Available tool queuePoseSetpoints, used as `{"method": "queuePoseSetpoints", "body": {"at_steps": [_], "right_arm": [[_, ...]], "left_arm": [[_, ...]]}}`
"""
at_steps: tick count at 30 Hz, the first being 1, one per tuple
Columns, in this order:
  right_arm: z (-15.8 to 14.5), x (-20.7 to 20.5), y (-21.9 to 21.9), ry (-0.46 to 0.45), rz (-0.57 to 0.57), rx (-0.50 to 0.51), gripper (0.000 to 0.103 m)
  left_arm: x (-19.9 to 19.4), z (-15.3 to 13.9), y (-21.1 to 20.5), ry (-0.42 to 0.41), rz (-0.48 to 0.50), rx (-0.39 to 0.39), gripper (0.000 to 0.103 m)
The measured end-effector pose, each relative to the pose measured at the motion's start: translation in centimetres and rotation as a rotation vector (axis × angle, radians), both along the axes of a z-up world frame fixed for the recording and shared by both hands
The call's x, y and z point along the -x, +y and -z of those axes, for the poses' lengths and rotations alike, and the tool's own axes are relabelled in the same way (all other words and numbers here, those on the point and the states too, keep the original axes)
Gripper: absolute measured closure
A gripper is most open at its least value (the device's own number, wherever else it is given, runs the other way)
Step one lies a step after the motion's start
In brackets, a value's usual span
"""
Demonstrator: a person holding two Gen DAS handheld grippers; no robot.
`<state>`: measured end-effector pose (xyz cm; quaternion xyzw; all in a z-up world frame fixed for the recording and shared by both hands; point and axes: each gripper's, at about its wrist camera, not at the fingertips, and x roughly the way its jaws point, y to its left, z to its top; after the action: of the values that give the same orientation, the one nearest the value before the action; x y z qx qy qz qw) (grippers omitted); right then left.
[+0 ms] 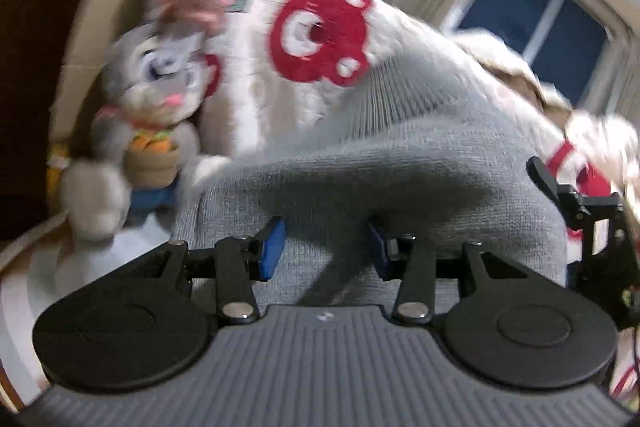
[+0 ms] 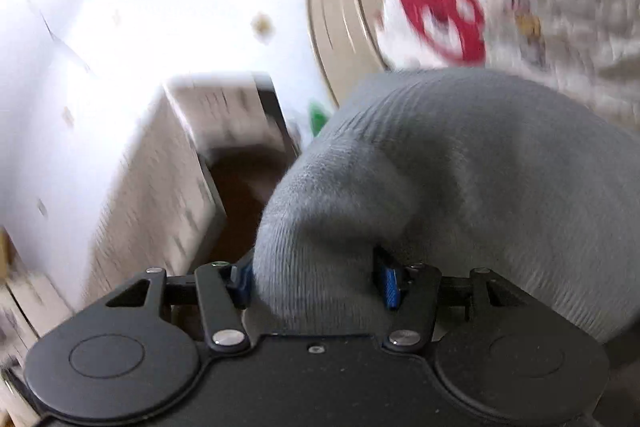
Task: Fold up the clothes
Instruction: 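Lift the folded sweater with both grippers and carry it toward the clothes stack, then lower the sweater onto the dark folded clothes with both grippers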
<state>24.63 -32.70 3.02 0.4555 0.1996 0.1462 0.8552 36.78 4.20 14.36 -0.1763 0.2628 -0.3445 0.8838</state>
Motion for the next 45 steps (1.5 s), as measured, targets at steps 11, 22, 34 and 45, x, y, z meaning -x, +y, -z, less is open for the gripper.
{"method": "queuePoseSetpoints", "body": {"at_steps": [11,22,34,45], "right_arm": [[5.8,0.0,-4.9,0.061,0.245,0.03,0.032],[8.5,1.4,-3.0,0.109,0.076,-0.011,0.019],[7.9,-0.8,-2.5,0.139,0.017,-0.396,0.064],[7.4,-0.9,-1.9,0.185,0.013,-0.198,0.046]], "left_arm": [[3.2,15.0,-0.6,0.166,-0.194,0.031,0.049],[5.0,19.8,2.9,0.238,-0.155,0.116,0.04],[4.9,19.6,3.9,0.224,-0.192,0.348,0.036],[3.1,21.2,1.9,0.369,-0.223,0.43,0.026]]}}
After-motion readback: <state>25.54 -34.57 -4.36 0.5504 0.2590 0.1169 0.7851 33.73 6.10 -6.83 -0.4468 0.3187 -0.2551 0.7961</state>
